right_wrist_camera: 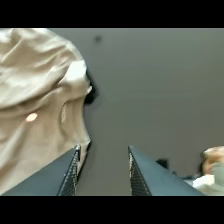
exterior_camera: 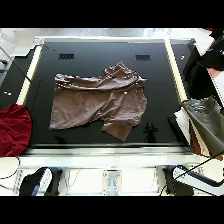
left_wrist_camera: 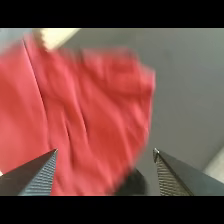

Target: Fold the shirts.

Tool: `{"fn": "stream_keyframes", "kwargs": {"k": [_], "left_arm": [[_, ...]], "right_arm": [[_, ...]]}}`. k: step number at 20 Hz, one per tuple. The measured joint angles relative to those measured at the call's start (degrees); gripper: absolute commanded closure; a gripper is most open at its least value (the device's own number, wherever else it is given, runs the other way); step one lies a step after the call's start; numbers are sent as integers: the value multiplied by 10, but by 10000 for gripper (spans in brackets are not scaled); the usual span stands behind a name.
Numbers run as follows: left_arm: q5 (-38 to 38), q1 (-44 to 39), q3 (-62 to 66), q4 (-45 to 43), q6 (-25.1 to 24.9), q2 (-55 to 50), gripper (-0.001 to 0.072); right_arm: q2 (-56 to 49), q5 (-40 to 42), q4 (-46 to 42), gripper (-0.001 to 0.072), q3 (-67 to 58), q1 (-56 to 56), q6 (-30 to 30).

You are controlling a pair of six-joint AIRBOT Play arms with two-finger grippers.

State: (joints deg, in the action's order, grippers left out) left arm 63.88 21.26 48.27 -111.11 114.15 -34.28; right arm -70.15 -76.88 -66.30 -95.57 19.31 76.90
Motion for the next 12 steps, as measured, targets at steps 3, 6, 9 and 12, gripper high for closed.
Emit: {"fn": "stream_keyframes", "kwargs": {"k": [3, 6, 9, 12], "left_arm": [[1, 14, -138, 124, 31, 76, 35], [-3, 20, -200, 238, 18, 75, 97], [-12, 27, -224, 341, -6, 23, 105], [-37, 46, -233, 441, -39, -40, 106]], "right_arm": [[10, 9, 13, 361, 31, -9, -3], [13, 14, 20, 361, 43, -26, -14], [15, 14, 23, 361, 48, -37, -24], [15, 14, 24, 361, 49, -41, -28]]}}
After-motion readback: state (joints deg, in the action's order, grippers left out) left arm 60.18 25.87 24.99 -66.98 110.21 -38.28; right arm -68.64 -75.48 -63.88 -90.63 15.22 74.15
